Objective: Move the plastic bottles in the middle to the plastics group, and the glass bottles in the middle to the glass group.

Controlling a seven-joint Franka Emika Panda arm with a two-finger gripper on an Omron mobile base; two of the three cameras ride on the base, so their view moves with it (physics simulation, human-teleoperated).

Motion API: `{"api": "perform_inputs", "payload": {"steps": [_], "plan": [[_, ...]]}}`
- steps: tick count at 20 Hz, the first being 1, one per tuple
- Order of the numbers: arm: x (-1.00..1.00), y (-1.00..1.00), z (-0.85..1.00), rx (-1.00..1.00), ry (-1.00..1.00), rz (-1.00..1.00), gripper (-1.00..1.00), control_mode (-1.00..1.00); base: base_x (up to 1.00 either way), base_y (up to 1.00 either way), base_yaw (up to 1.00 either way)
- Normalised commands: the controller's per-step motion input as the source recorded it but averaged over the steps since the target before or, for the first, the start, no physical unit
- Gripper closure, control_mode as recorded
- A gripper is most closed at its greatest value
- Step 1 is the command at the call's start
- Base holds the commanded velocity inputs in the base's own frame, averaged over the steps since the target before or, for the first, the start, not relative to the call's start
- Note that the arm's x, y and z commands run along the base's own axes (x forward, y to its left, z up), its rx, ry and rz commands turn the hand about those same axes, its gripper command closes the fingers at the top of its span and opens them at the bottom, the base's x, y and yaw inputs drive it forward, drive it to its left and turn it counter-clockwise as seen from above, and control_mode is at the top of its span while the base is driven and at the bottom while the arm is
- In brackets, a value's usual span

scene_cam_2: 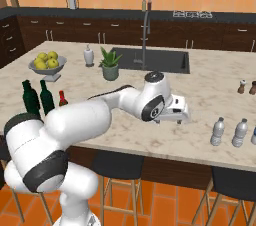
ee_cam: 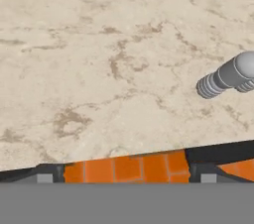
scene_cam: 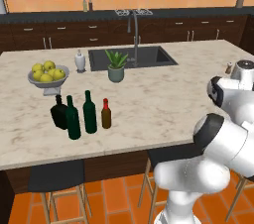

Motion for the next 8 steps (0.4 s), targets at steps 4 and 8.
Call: {"api": "perform_inputs", "payload": {"steps": [4,8], "plan": [[0.03,0.95,0.39,0.00,-0.32,0.00,-1.00,-1.00,0.00,0.00,0.00],[0.01,0.86,0.59,0.00,-0.33,0.00,-1.00,-1.00,0.00,0.00,0.00]]}}
